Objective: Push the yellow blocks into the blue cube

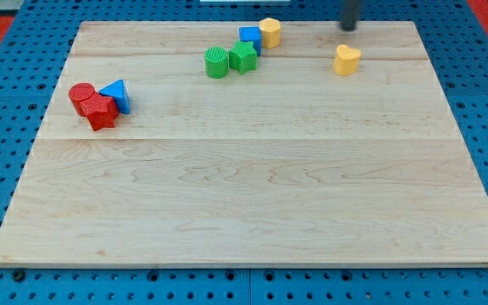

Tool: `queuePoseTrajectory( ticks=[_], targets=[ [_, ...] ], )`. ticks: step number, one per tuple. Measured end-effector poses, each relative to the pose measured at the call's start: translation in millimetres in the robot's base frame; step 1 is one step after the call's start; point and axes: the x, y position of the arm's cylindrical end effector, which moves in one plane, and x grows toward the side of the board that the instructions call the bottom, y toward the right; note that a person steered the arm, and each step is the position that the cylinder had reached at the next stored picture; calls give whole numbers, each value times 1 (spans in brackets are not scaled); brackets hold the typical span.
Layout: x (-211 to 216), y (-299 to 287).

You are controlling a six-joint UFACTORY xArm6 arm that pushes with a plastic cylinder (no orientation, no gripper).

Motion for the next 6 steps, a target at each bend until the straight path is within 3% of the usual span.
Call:
queuePoseTrajectory(
  ticks=[1, 2, 3, 4, 5, 6],
  targets=[
    [90, 2],
    [103, -25],
    [79, -120],
    [87, -155],
    [97, -47],
    [77, -36]
  ],
)
